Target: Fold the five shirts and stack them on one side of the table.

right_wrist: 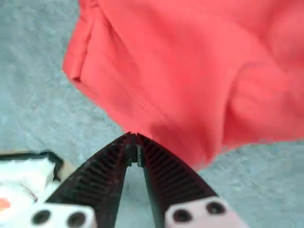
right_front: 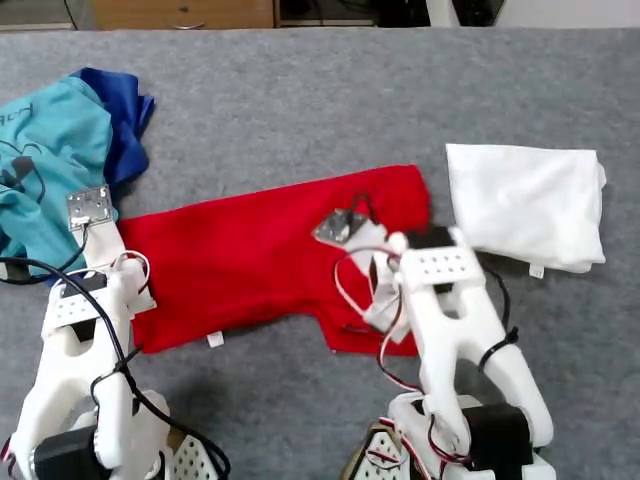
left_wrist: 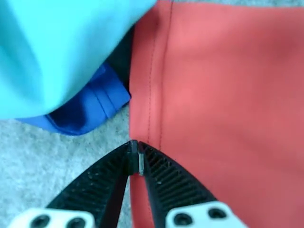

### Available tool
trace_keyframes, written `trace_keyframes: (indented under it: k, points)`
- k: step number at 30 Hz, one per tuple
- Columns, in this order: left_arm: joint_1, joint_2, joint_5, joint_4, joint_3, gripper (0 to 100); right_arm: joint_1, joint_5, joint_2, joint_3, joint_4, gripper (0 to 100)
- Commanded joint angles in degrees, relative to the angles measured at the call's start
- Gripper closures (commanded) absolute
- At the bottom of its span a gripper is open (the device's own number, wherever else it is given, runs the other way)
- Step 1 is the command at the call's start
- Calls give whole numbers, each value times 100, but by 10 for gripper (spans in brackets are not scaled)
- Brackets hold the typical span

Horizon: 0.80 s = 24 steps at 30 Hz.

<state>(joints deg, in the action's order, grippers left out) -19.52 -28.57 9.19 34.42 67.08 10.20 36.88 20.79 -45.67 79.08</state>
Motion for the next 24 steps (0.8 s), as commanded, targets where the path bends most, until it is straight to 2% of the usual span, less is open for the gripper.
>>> trace_keyframes:
  k: [1,7,11,13,17,24]
  points:
    - [-70,13,44,-79,-273,980,-110,79,136,1455,598,996]
    - [-70,57,44,-79,-281,980,312,97,-259,1473,598,996]
    - [-70,57,44,-79,-281,980,391,800,-22,655,237,995]
    - [-70,57,44,-79,-281,980,374,1116,303,189,-167,956]
    - [-62,57,44,-88,-281,980,400,1451,699,-558,-686,818]
    - [-44,57,44,-88,-281,980,743,1486,734,-1051,-932,836]
